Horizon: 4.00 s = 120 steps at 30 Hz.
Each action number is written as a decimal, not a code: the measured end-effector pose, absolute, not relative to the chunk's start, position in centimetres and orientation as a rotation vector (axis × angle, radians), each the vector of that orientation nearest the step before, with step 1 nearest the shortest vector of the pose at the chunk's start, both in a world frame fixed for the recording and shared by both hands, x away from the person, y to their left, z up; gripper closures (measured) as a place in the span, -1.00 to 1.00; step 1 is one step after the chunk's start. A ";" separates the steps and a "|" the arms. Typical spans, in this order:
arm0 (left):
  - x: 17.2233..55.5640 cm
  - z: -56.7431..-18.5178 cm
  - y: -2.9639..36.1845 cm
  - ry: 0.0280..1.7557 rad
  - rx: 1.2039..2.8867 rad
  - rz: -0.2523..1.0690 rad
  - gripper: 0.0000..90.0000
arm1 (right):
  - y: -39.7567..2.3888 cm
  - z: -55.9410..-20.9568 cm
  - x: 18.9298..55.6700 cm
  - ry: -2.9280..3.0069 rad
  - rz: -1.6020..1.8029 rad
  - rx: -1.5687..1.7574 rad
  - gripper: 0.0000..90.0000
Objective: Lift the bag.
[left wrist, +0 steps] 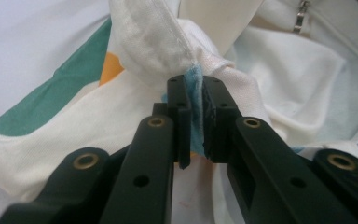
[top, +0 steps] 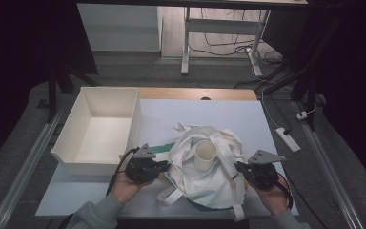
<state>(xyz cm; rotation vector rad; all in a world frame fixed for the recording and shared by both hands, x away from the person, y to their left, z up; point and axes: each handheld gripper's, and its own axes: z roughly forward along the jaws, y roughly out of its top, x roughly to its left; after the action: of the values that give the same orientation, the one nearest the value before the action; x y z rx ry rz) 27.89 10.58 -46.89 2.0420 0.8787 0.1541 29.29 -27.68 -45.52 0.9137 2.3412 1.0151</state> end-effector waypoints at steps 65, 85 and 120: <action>37.9 -38.9 17.9 1.031 1.894 0.265 0.92 | -30.0 -36.8 40.3 1.978 1.056 0.996 0.99; 39.7 -40.2 17.7 1.061 1.952 0.220 0.92 | -29.6 -41.2 43.1 2.066 0.969 1.059 0.99; 33.4 -38.6 18.8 0.925 1.832 0.356 -0.25 | -30.2 -38.9 36.5 1.980 1.367 0.932 0.01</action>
<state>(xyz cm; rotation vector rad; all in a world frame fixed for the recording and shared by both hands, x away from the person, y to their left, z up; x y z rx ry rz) 33.41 18.80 -38.57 1.8320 0.9247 0.3555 36.52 -30.17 -38.93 0.9324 1.9796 1.3667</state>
